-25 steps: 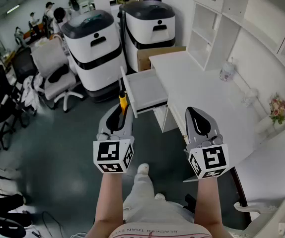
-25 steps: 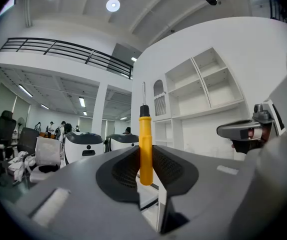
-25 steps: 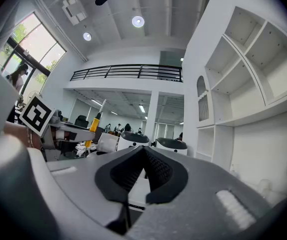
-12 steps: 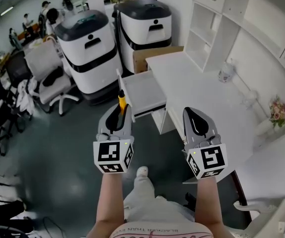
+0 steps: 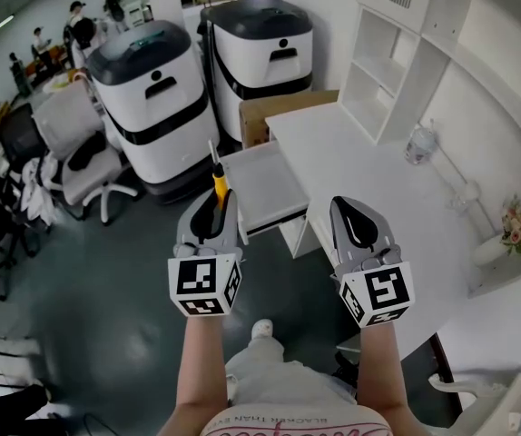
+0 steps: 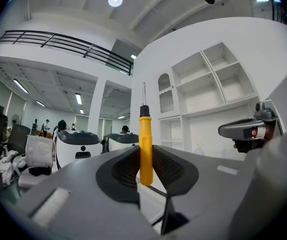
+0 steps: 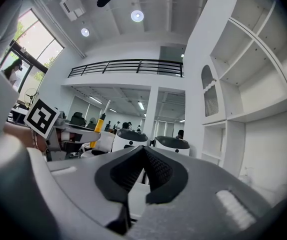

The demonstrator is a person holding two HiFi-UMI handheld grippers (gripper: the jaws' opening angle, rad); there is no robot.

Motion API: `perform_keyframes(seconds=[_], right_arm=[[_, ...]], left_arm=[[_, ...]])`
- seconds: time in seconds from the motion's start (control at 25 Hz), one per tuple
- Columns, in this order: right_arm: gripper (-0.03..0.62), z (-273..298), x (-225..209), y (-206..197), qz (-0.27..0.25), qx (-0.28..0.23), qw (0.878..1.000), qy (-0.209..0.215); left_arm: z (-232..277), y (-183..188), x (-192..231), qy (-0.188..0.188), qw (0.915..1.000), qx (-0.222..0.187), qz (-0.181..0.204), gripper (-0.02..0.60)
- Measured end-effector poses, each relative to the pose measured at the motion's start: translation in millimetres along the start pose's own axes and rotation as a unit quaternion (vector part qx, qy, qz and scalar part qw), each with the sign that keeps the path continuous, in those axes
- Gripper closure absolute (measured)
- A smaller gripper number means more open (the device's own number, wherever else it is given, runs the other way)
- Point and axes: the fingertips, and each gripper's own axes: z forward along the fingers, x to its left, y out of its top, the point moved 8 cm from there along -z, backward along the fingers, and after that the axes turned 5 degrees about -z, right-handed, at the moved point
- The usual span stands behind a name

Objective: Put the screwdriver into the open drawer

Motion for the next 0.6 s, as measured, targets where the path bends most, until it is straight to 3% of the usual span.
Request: perform_keyframes(seconds=[0.6], right_arm=[[0.594, 78.0, -4.7, -0.9, 0.004, 0.011, 0.999, -0.043]], left_arm=[[69.0, 7.5, 66.9, -0.023, 0.9997, -0.006, -0.01, 0.486]])
